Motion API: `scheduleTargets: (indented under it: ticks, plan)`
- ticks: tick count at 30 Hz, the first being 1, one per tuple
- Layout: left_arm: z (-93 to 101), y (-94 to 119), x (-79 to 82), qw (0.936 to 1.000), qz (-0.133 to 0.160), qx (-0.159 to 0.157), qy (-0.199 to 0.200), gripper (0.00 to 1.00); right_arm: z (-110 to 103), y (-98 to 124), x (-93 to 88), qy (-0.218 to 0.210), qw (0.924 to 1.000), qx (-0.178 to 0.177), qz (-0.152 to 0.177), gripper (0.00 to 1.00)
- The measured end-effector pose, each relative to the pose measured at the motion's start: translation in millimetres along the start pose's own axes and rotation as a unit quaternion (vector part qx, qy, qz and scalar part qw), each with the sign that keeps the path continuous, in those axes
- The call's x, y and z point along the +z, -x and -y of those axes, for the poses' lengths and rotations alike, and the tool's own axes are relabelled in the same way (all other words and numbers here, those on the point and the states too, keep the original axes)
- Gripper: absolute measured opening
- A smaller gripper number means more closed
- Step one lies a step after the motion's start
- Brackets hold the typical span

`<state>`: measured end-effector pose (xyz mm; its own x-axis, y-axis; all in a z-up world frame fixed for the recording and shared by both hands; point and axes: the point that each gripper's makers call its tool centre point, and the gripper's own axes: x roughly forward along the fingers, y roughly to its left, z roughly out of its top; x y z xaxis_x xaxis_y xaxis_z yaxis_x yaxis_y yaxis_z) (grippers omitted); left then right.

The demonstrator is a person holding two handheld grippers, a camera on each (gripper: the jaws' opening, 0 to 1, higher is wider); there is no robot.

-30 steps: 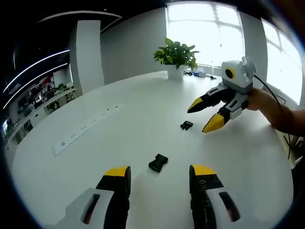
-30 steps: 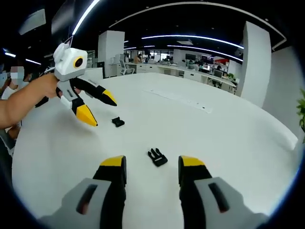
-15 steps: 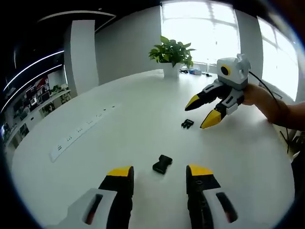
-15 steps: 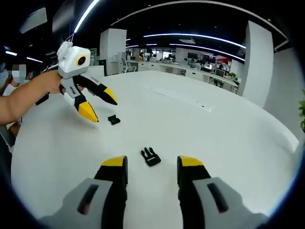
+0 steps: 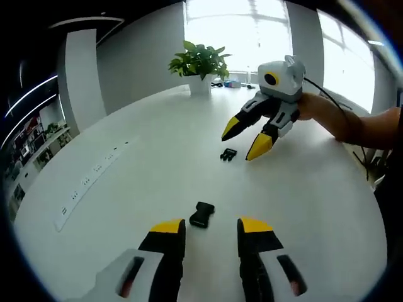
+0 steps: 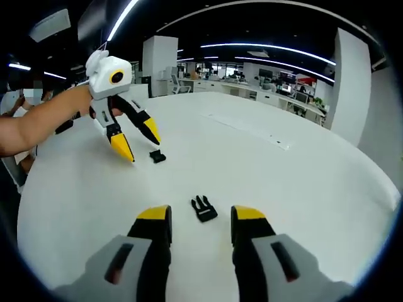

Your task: Snap the two parts of the plastic buckle together until the buckle closes and remains connected.

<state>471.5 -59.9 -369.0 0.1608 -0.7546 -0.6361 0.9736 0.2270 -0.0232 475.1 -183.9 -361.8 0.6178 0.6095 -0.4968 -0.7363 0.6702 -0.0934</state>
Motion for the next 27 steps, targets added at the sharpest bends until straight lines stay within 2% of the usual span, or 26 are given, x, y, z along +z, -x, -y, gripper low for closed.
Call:
scheduleTargets:
  ticks: [3,7,11,18,23,27]
  plan:
    - [-4.2,0.0,2.0,1.0,0.002,-0.005,0.001,0.32,-2.9,0.1,-0.7,-0.001,0.9999,0.014,0.002,0.33]
    - [-13.8,-0.7,3.5,0.9999,0.003,-0.011,0.0,0.32,-5.3,-0.6,-0.7,0.0,0.9994,0.033,0.008,0.32]
    - [-17.4,-2.4,6.3,0.9996,0.006,-0.022,-0.014,0.3,-4.4,0.7,-1.8,0.019,0.9984,0.051,0.011,0.31]
    - [-8.5,-5.5,4.1,0.9991,-0.004,-0.038,-0.021,0.27,-13.0,3.5,-1.3,0.047,0.9953,0.085,0.004,0.27]
    - [-12.8,-7.5,8.8,0.9981,0.0,-0.049,-0.038,0.26,-17.4,6.6,4.1,0.049,0.992,0.115,0.015,0.27]
    - [-15.5,-8.6,12.9,0.9963,0.007,-0.07,-0.051,0.25,-16.2,7.8,3.3,0.056,0.9897,0.131,0.015,0.26]
